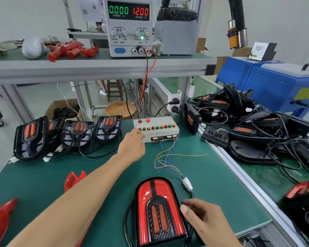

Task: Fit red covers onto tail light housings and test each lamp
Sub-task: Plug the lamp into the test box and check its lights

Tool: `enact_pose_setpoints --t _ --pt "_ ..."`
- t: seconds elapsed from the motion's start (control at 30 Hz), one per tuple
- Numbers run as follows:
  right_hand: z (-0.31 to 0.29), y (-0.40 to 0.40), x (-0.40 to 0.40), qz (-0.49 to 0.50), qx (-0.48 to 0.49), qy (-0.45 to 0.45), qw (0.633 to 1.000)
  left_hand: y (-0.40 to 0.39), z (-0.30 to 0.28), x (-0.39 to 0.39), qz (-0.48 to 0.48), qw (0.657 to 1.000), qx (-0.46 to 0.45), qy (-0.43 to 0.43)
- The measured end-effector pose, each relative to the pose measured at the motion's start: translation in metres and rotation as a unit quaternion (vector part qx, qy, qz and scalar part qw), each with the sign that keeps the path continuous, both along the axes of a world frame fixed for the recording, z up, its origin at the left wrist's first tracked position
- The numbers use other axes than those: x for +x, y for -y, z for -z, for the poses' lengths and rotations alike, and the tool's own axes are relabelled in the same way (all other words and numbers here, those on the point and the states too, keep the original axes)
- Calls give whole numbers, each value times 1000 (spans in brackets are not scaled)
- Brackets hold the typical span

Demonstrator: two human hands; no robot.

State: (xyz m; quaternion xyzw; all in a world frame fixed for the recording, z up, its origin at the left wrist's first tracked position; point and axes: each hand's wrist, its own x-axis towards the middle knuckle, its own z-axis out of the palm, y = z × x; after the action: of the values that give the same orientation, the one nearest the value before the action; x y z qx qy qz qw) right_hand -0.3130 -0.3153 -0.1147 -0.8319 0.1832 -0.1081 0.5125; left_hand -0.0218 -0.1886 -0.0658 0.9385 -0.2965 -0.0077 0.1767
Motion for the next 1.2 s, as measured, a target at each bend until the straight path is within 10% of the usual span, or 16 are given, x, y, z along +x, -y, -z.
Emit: enact_pose_setpoints --t 0.27,1.2 --pt "-15 6 9 -110 120 -69 984 9 7 11 20 997 74 -16" --pt "6 3 6 45 196 57 978 5 11 26 42 993 112 12"
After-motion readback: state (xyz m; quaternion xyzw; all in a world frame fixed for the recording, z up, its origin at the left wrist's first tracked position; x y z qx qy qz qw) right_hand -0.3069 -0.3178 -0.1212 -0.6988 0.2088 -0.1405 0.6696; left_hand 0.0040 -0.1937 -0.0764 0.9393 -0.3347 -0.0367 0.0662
